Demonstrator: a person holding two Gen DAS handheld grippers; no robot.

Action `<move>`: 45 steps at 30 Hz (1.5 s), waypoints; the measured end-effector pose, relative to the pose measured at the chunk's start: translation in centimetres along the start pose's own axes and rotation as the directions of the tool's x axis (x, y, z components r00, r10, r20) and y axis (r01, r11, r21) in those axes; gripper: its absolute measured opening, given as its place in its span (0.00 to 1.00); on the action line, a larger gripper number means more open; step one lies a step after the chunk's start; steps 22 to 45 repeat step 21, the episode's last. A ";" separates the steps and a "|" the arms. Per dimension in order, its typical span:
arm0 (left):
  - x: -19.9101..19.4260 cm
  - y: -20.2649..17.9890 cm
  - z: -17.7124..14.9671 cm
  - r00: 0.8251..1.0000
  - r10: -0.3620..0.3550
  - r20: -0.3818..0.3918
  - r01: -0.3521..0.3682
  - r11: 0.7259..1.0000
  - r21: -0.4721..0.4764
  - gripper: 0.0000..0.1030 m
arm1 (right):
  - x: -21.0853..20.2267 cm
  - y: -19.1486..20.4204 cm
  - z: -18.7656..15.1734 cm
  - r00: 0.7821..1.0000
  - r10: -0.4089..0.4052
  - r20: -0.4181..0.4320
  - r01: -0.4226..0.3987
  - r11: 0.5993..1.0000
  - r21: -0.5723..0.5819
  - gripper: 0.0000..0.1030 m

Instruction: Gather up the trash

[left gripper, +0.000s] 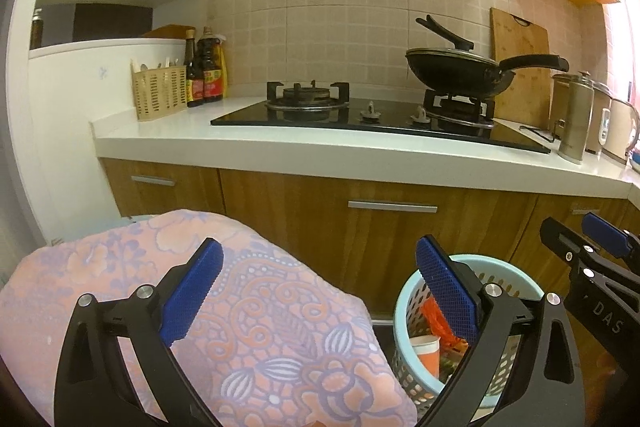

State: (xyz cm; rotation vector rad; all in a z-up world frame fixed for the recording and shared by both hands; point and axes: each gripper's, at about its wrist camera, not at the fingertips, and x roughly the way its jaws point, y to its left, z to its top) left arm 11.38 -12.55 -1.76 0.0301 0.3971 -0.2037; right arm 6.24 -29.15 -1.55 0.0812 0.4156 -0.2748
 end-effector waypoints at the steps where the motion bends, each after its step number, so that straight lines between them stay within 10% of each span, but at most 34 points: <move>1: 0.0 0.0 0.0 1.000 0.002 0.001 -0.002 1.000 -0.001 0.93 | 0.0 0.0 0.0 1.000 -0.001 0.000 0.001 1.000 -0.001 0.58; 45: -0.3 -0.1 0.0 1.000 -0.016 0.006 0.016 1.000 0.000 0.93 | -0.4 -0.2 0.2 1.000 0.008 0.007 -0.008 1.000 -0.002 0.58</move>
